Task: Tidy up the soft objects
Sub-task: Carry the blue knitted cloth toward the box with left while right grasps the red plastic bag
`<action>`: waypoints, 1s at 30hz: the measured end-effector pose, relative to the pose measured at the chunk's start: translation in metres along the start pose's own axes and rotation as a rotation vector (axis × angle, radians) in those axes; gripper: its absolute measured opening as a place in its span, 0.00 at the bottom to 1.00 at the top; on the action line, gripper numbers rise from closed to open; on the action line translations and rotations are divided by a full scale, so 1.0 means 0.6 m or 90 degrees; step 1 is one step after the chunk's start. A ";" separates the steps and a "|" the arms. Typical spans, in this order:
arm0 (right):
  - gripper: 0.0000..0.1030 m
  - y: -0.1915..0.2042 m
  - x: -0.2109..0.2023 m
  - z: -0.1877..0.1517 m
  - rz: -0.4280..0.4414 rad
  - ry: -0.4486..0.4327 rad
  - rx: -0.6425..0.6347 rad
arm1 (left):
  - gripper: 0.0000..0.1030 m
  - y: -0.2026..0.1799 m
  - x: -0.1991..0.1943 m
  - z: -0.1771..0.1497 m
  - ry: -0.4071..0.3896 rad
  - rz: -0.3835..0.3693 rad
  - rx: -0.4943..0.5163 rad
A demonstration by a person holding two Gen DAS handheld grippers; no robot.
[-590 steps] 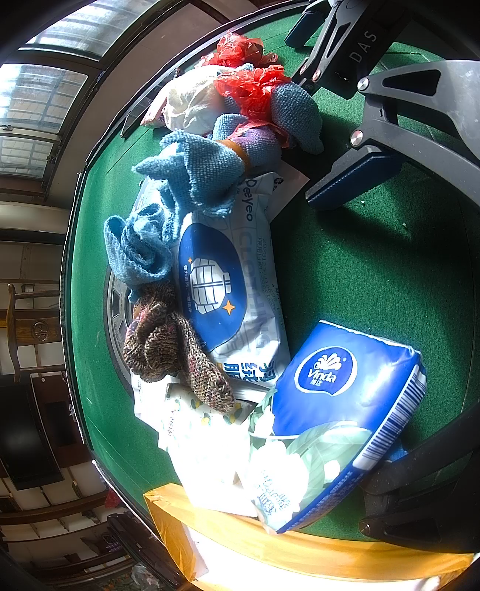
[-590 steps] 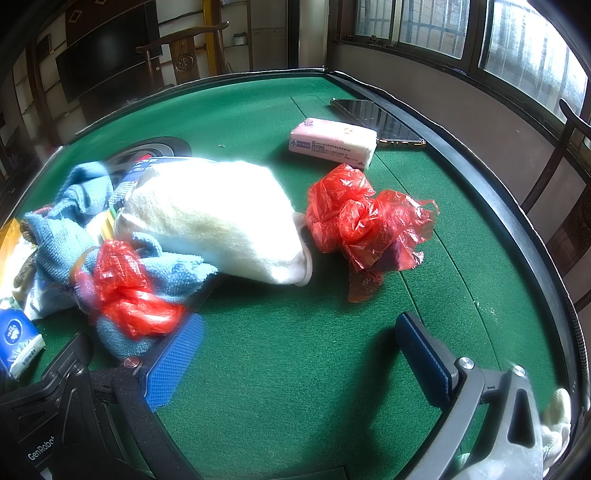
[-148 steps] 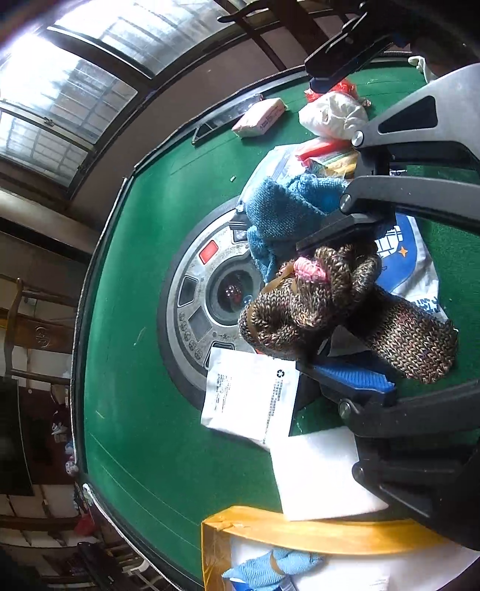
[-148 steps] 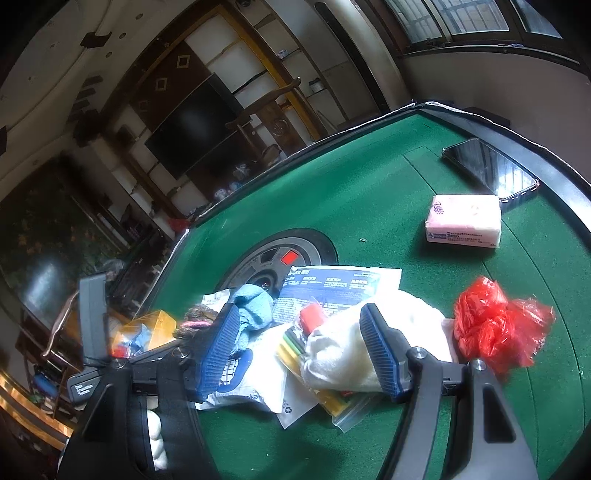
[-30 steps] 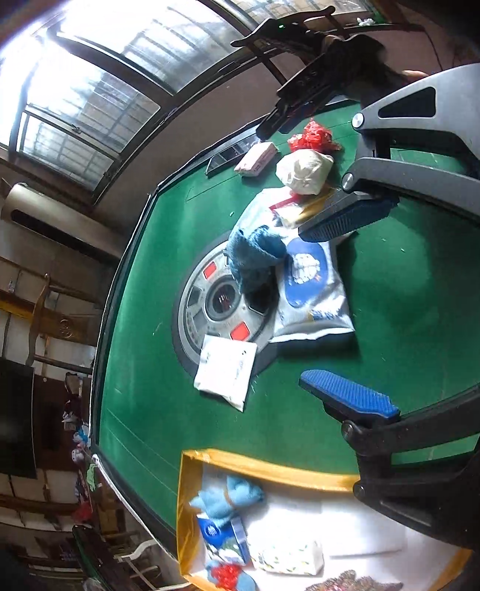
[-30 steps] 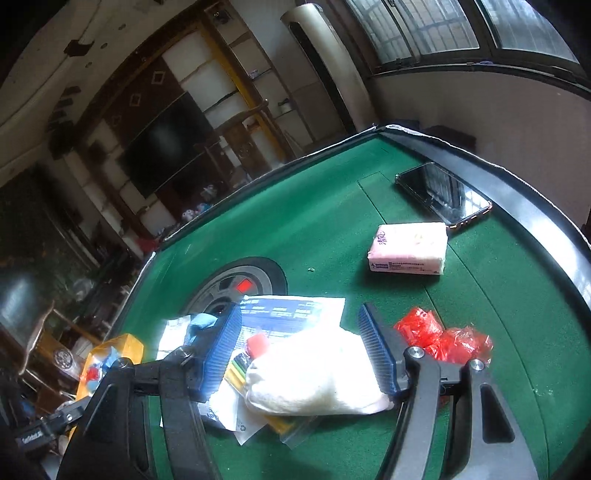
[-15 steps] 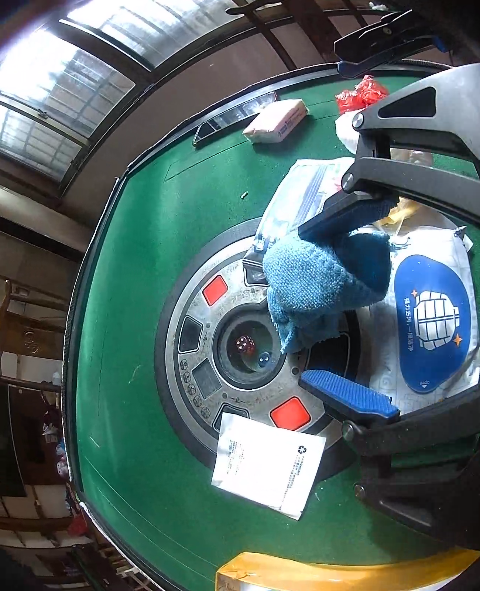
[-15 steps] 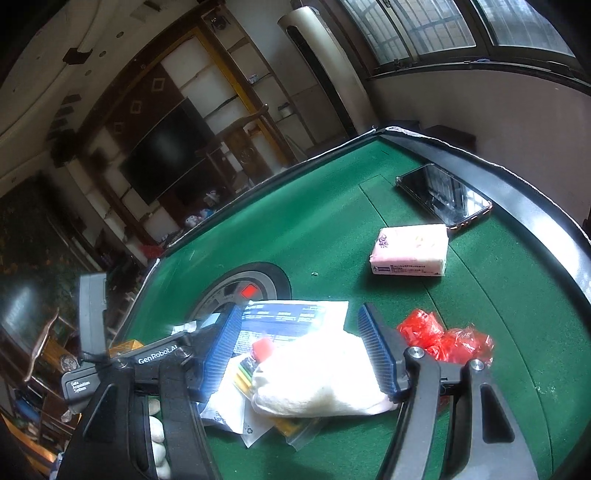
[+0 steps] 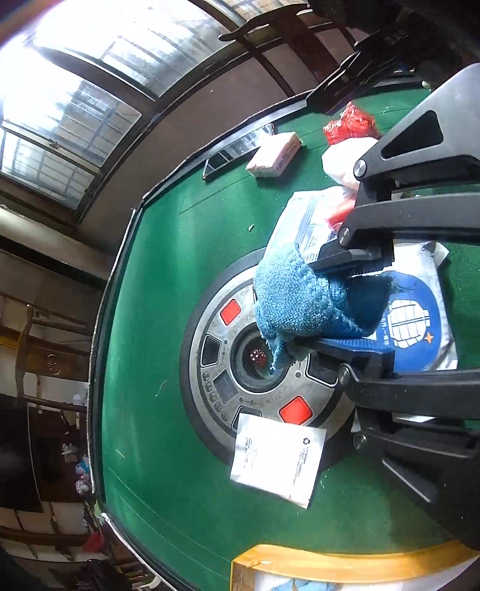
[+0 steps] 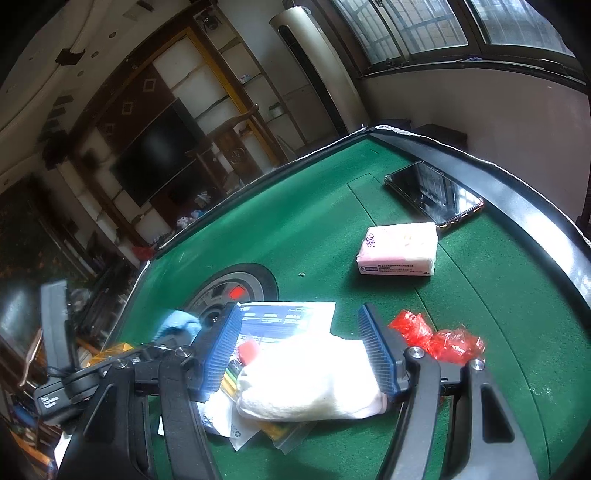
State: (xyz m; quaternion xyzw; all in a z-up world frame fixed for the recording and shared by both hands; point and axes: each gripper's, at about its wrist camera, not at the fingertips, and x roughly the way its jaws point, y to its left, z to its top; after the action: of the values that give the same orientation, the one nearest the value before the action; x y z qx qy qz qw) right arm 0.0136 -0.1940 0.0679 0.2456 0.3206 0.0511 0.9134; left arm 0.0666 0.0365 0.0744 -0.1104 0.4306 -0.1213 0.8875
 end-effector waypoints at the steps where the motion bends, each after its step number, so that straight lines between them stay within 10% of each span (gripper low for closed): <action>1: 0.59 -0.003 0.000 0.000 -0.002 -0.001 0.002 | 0.24 0.003 -0.024 -0.004 -0.015 -0.003 0.003; 14: 0.59 -0.039 -0.015 0.007 -0.017 -0.018 0.048 | 0.24 0.106 -0.285 -0.149 -0.161 -0.019 -0.056; 20: 0.59 -0.125 -0.028 0.013 0.010 -0.023 0.190 | 0.24 0.125 -0.303 -0.193 -0.183 0.025 -0.062; 30: 0.58 -0.144 0.004 0.005 -0.123 0.062 0.201 | 0.24 0.132 -0.290 -0.214 -0.182 0.025 -0.064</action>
State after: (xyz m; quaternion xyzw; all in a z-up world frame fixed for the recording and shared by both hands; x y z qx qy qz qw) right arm 0.0122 -0.2701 0.0271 0.3509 0.3907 -0.0757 0.8476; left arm -0.1297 0.1536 0.1012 -0.1624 0.3075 -0.0655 0.9353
